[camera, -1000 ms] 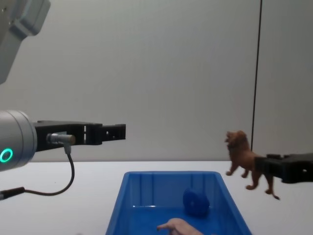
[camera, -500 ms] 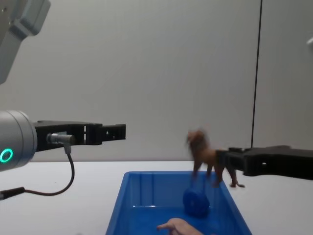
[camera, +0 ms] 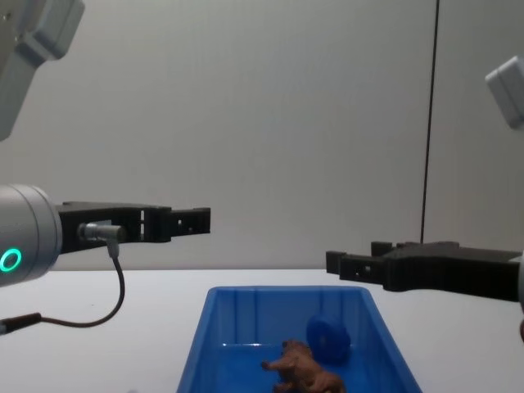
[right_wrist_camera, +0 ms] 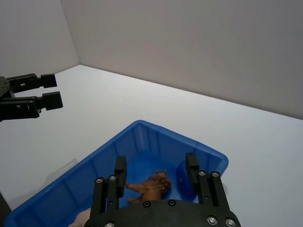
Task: Pick up the two dolls from the table and place them into the box.
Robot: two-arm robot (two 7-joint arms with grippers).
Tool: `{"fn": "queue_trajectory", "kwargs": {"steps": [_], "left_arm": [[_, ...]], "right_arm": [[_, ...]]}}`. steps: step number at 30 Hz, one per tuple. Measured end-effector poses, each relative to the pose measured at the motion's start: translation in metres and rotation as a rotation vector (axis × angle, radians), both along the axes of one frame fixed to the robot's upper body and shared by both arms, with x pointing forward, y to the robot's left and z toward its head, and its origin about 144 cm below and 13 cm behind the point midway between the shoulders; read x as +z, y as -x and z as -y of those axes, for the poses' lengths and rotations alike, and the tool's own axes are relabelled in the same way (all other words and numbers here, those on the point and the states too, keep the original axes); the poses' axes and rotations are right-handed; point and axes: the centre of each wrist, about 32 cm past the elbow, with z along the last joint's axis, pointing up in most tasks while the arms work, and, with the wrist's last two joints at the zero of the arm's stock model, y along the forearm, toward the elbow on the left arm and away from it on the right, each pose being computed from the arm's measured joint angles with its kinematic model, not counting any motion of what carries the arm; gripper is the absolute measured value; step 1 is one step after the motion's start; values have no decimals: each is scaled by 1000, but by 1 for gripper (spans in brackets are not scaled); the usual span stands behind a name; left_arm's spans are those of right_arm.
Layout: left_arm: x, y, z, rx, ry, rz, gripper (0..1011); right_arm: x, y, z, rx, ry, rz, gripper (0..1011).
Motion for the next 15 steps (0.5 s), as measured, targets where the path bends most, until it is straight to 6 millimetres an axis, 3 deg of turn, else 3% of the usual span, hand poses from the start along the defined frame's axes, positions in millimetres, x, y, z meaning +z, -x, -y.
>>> {"fn": "queue_trajectory", "kwargs": {"steps": [9, 15], "left_arm": [[0, 0, 0, 0, 0, 0, 1003], [0, 0, 0, 0, 0, 0, 1003]], "right_arm": [[-1, 2, 6, -33, -13, 33, 971], [-1, 8, 15, -77, -42, 57, 1001]]}}
